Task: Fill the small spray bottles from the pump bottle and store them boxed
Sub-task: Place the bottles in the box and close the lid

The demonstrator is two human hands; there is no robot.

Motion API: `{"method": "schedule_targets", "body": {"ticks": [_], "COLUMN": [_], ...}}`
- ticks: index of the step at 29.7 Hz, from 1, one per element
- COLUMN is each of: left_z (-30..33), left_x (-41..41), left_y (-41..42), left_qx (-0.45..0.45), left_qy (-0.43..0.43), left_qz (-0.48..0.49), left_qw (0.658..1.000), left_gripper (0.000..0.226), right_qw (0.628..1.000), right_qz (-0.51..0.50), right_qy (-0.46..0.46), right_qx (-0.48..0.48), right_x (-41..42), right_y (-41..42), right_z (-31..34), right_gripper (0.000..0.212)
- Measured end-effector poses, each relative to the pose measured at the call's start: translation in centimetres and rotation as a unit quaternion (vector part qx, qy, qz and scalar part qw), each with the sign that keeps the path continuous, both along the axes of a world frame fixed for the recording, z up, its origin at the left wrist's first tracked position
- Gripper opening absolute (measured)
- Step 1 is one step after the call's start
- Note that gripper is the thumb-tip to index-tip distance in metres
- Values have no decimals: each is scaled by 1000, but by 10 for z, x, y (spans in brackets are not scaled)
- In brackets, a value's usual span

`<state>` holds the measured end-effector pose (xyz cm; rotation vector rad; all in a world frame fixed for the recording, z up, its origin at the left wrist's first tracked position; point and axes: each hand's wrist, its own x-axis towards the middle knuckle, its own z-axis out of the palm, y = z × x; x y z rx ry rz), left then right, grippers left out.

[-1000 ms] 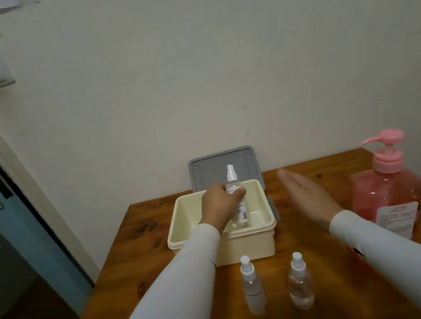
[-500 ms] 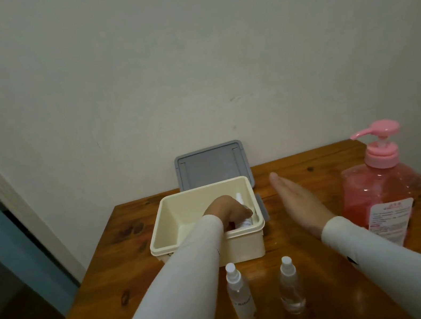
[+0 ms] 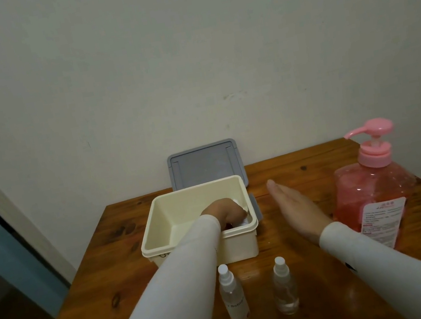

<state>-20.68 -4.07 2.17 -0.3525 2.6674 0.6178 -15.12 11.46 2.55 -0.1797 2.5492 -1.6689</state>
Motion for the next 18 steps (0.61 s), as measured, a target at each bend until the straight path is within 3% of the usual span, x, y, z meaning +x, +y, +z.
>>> {"method": "schedule_targets", "body": {"ticks": [12,18], "left_z": [13,28], "left_x": [13,29], "left_y": [-6,-14], "left_qx": [34,33], "left_qy": [28,95], "left_qz": [20,12], "left_qw": [999,995], "left_gripper": [31,39], "right_qw": [1000,999], "right_qz": [-6,5], "right_qy": [15,26], "right_qx": [20,24], "right_x": [8,20], "right_y": [8,12], "right_z": [4,14], "right_gripper": [58,57]}}
